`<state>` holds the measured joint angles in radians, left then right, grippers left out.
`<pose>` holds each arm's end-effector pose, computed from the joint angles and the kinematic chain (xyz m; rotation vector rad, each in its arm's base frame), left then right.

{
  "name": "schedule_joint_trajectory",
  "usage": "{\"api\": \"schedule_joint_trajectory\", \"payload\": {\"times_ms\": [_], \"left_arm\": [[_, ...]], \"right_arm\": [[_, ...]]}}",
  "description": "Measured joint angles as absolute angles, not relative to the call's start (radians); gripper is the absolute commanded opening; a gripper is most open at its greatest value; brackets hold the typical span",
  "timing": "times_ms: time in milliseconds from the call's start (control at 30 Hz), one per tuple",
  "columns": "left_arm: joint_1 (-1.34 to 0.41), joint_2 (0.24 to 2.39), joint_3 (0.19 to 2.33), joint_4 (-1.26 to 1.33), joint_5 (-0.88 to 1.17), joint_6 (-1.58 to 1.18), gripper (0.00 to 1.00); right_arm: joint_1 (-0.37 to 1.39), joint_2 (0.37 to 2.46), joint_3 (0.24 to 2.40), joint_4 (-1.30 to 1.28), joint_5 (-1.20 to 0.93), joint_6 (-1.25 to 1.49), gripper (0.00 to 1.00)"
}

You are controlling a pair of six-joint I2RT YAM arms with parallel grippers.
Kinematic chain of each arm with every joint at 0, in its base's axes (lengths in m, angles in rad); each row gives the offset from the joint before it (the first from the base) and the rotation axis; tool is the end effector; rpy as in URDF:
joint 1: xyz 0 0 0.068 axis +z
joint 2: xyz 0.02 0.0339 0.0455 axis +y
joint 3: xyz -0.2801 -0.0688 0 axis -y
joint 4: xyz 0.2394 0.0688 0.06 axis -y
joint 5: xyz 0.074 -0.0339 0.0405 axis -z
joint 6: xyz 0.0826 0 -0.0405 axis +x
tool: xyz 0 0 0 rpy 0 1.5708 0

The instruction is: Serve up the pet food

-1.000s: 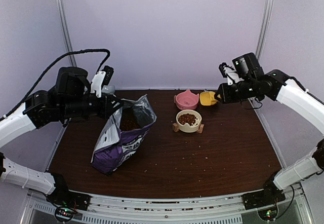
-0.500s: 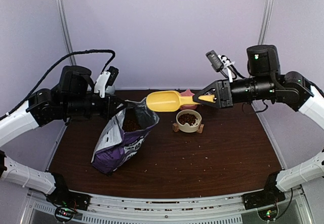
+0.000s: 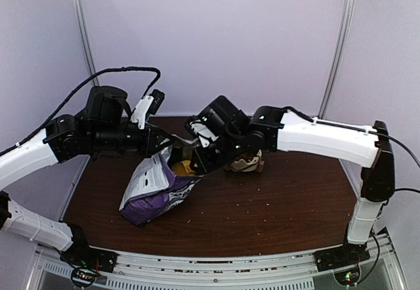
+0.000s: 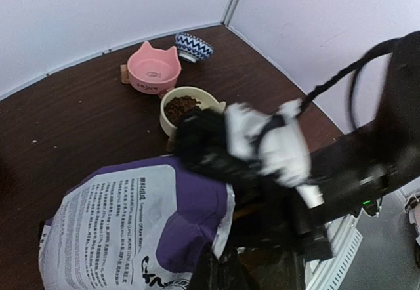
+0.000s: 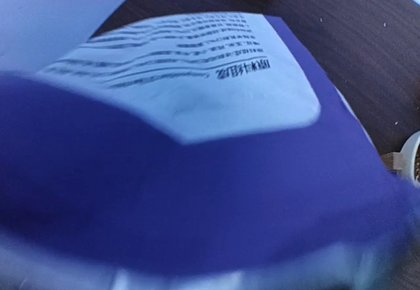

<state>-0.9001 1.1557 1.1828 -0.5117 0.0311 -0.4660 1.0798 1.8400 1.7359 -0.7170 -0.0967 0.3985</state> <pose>0.1740 -0.2235 0.3633 0.4879 2.1178 -0.8542 0.2029 0.3964 0.3040 -0.8956 2.3815 0.7652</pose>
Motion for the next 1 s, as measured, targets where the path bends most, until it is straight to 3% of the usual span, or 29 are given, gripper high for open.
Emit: {"api": "schedule_joint_trajectory", "payload": {"times_ms": [133,367,633,1000], "left_arm": [[-0.905,1.198,1.16,-0.453,0.077,-0.466,0.0],[-0.905,1.206,1.137,-0.443,0.099,-0.466,0.0],[-0.905,1.208,1.133,-0.452,0.105,-0.466,0.0],[-0.912,1.168,1.125,-0.461,0.062,-0.468,0.0]], "right_arm": [[1.082,1.957,1.734,-0.638,-0.129,0.472,0.0],[1.075,1.958,1.672,-0.503,-0.325,0.563,0.0],[1.065,1.876,1.527,-0.356,-0.568,0.679,0.0],[1.021,1.655,1.324,-0.181,-0.725,0.845,0.0]]}}
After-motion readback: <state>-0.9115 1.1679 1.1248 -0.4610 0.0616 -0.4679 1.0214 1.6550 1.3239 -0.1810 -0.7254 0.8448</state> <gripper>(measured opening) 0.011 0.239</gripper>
